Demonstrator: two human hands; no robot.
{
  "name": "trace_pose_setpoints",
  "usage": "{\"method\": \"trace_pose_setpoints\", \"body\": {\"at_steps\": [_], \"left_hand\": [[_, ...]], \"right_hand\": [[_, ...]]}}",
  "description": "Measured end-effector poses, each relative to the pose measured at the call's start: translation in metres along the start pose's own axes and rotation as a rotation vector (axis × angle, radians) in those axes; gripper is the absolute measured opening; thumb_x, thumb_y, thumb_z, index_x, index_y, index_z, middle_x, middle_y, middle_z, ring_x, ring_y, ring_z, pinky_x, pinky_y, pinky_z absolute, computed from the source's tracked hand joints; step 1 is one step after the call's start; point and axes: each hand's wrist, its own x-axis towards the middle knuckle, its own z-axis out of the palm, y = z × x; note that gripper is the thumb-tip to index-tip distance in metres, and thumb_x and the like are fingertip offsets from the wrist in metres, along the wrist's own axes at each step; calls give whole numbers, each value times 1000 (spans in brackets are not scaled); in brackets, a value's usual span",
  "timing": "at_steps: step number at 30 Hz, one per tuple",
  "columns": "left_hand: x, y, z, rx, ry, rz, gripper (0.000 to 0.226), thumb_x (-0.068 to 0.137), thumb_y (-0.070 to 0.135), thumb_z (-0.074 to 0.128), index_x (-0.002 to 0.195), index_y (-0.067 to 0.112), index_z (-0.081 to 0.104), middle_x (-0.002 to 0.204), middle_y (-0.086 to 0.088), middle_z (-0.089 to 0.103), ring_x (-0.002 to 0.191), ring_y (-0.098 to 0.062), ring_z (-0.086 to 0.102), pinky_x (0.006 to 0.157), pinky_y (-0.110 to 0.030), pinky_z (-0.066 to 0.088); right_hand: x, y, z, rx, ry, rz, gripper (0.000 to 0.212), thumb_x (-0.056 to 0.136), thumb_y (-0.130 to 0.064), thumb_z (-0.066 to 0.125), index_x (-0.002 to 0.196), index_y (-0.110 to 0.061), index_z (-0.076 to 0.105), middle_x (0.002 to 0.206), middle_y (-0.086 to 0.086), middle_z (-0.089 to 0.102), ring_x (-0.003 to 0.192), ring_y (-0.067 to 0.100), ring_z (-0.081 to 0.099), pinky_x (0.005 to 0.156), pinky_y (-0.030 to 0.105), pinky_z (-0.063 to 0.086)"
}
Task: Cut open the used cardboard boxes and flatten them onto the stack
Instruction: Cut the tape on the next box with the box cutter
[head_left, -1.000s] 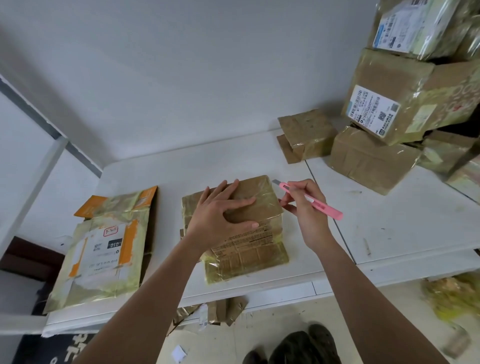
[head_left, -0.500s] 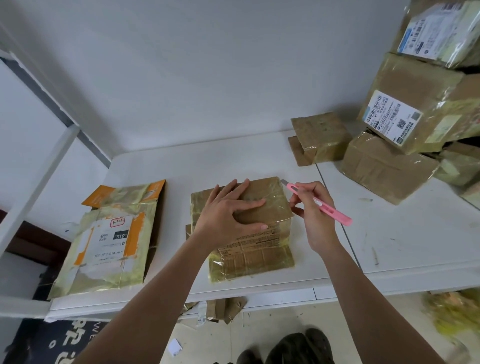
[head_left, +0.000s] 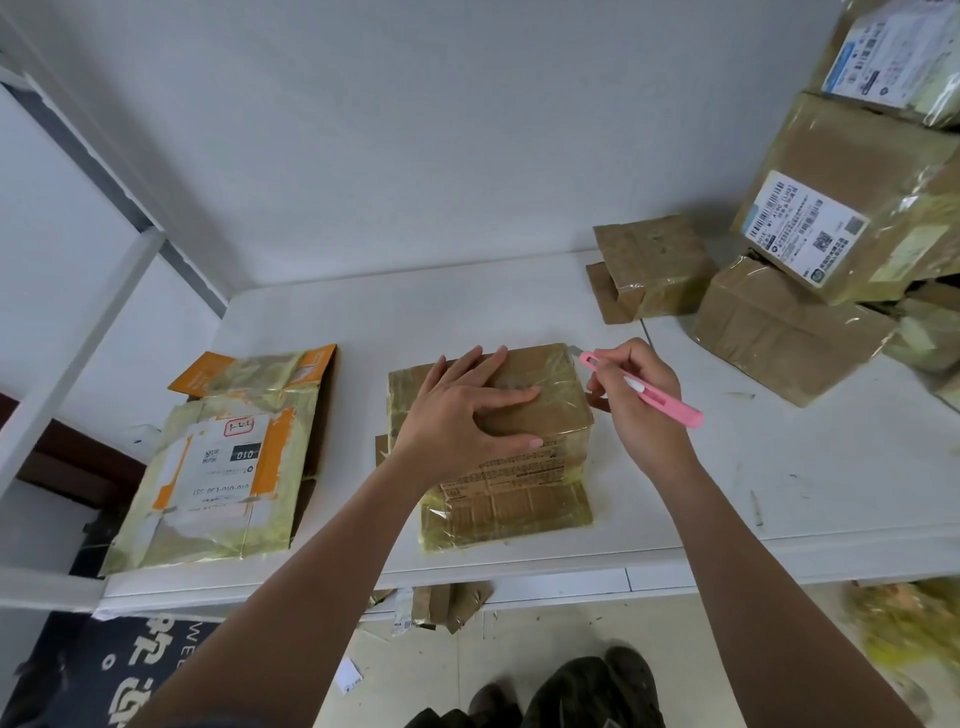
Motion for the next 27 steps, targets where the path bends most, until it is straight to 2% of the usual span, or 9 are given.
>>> {"method": "trace_pose_setpoints", "body": {"at_steps": [3, 10, 15, 19, 23, 27], "left_hand": [[-1, 0, 2, 13, -3, 5, 58, 72, 71, 62, 127, 57, 51, 160, 16, 17, 149, -5, 4, 122, -38, -6], [-2, 0, 4, 39, -8, 18, 57, 75, 70, 63, 129, 58, 51, 160, 16, 15, 149, -5, 1, 121, -36, -9], [-2, -2, 5, 45, -21, 30, 57, 74, 71, 61, 128, 58, 50, 160, 16, 14, 149, -4, 0, 121, -35, -10], [-1, -4, 5, 37, -25, 34, 57, 72, 74, 59, 127, 61, 48, 160, 17, 14, 149, -3, 0, 120, -32, -12], [-1, -5, 5, 39, -34, 38, 58, 70, 78, 55, 126, 63, 46, 160, 17, 14, 148, -3, 0, 120, -32, -12], [0, -5, 4, 36, -40, 40, 57, 69, 78, 55, 124, 65, 43, 160, 17, 15, 148, -2, 0, 119, -31, -13]], "right_hand": [[4, -3, -5, -45, -55, -1, 10, 97, -5, 58, 87, -4, 58, 74, -9, 64, 71, 7, 65, 64, 23, 57], [3, -6, -15, -78, -150, 21, 11, 97, -6, 59, 85, -6, 58, 72, -6, 60, 69, 8, 62, 70, 30, 61], [-3, -6, -23, -68, -180, 25, 13, 96, -5, 59, 84, -10, 60, 72, 1, 60, 71, 12, 62, 71, 30, 60], [-8, -6, -26, -39, -193, 26, 13, 96, -5, 59, 83, -5, 59, 71, 5, 59, 70, 14, 61, 71, 33, 61], [-14, -6, -30, -15, -196, 36, 12, 96, -4, 59, 85, -1, 59, 71, 6, 58, 70, 13, 61, 73, 33, 61], [-22, -5, -35, 17, -198, 52, 13, 96, -5, 59, 84, -5, 60, 70, 5, 57, 70, 13, 60, 75, 35, 61]]}}
